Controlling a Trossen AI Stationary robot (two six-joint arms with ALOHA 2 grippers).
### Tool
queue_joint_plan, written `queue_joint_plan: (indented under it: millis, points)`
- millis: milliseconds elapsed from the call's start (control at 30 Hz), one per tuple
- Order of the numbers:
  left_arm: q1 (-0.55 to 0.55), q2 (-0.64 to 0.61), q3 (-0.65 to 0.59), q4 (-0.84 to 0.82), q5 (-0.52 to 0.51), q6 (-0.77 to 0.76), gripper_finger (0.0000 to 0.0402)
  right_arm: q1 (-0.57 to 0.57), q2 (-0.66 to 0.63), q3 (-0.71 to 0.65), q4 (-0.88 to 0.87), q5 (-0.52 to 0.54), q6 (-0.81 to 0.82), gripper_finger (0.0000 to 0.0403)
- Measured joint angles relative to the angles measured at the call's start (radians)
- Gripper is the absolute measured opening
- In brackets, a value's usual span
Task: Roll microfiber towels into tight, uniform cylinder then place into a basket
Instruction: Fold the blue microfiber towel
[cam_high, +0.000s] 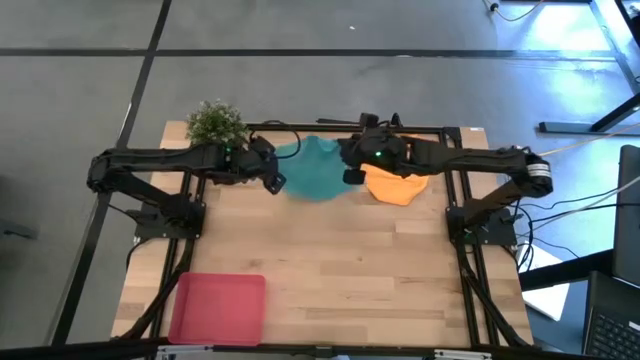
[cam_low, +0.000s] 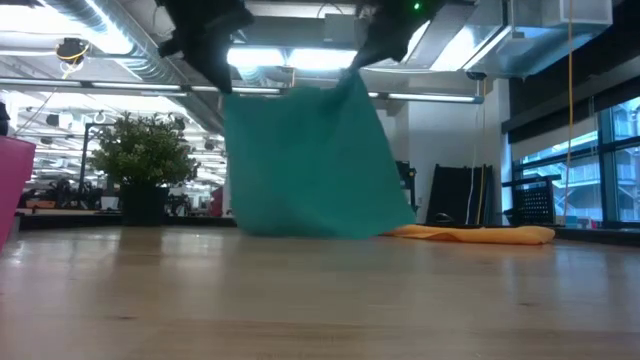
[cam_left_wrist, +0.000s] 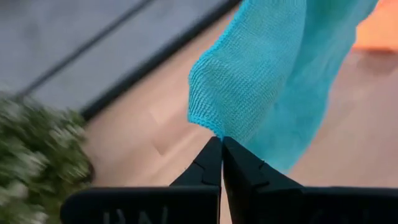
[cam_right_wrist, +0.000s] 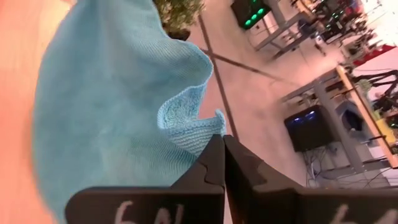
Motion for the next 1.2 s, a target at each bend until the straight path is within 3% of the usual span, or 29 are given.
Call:
queue_joint_plan:
  millis: [300, 400, 667, 1000, 1200]
  points:
    - [0.000, 0.000, 0.094, 0.003, -0.141, 0.113, 0.0000, -0.049, -0.036, 0.000, -0.001, -0.024, -0.007, 0.0000]
    - [0.001, 0.000, 0.094, -0.011, -0.163, 0.121, 0.0000, -0.068, -0.035, 0.000, 0.003, -0.075, -0.011, 0.0000]
    - [0.058, 0.001, 0.094, -0.025, -0.178, 0.151, 0.0000, -0.112, -0.034, 0.000, 0.037, -0.182, -0.026, 0.0000]
    - [0.098, 0.002, 0.093, 0.080, -0.190, 0.288, 0.0000, -0.125, -0.034, 0.000, 0.046, -0.189, -0.051, 0.0000]
    - [0.043, 0.009, 0.093, 0.017, -0.086, 0.248, 0.0000, -0.099, -0.034, -0.016, -0.033, -0.271, -0.008, 0.0000]
